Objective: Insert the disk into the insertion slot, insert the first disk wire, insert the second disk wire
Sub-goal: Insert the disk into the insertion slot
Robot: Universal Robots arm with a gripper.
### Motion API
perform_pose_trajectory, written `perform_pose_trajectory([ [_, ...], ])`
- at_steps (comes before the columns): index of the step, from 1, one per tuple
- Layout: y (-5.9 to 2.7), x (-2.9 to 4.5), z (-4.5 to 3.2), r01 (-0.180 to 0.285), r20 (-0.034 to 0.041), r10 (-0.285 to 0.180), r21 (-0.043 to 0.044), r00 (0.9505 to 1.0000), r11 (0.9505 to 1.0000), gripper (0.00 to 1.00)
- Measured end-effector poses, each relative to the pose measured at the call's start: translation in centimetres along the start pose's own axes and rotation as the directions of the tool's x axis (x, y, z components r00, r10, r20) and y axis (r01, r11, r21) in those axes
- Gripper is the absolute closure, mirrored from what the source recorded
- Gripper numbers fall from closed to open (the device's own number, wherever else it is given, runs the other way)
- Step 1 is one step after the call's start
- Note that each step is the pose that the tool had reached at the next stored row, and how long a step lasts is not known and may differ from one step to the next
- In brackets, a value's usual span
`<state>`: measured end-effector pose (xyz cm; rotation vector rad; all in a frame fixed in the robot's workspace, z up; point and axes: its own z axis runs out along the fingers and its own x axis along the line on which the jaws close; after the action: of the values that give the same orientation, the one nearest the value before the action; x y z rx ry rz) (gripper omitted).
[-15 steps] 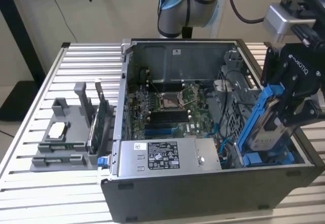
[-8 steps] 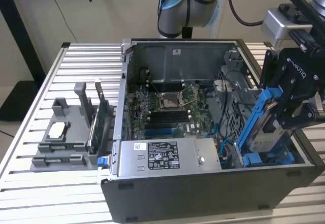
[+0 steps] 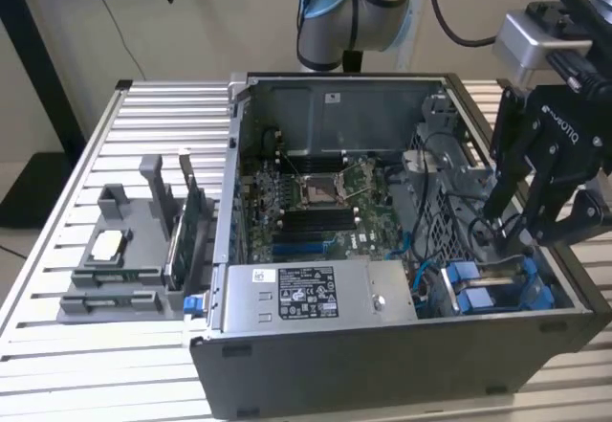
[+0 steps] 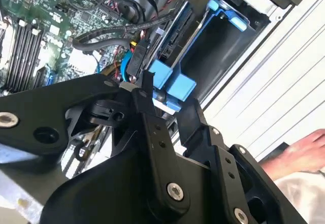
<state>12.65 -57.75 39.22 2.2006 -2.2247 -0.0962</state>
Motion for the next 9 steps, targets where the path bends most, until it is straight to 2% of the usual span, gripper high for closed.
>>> perform_pose_trajectory([
  [5, 0.04, -0.07, -0.76, 0.0, -0.0051, 0.0, 0.0, 1.0, 1.0, 0.53],
  [9, 0.13, -0.49, -0.84, 0.0, -0.0054, 0.0, 0.0005, 1.0, 1.0, 0.53],
])
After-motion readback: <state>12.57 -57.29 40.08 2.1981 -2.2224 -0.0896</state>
